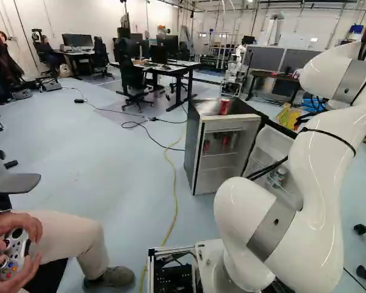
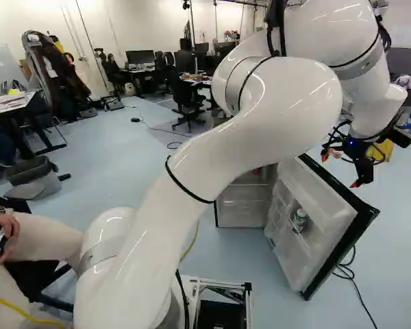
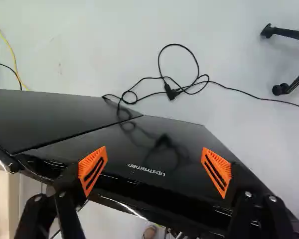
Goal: Grab a drink from the fridge
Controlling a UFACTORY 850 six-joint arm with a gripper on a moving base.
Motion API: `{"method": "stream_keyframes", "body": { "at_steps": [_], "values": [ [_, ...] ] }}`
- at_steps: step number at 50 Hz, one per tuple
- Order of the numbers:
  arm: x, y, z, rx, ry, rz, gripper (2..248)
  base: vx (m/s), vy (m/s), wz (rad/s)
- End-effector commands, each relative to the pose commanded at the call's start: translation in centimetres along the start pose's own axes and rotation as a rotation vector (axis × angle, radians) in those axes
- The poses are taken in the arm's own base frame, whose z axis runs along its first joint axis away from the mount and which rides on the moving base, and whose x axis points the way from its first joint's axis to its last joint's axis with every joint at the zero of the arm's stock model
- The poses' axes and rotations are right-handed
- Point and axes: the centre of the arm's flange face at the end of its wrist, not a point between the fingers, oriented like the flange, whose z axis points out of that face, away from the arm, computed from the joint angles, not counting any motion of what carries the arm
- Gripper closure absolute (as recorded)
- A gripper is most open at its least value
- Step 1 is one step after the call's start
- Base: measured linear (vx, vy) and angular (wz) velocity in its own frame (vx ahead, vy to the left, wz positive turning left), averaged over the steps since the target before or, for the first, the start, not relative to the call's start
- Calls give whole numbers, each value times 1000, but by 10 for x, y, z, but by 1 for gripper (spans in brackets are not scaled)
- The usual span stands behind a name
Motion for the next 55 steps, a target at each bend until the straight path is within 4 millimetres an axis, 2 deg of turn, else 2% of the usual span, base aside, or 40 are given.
{"method": "stream_keyframes", "body": {
  "at_steps": [55],
  "values": [
    [-23, 3, -2, -3, -181, 5, 3, 0, 0, 0]
  ]
}}
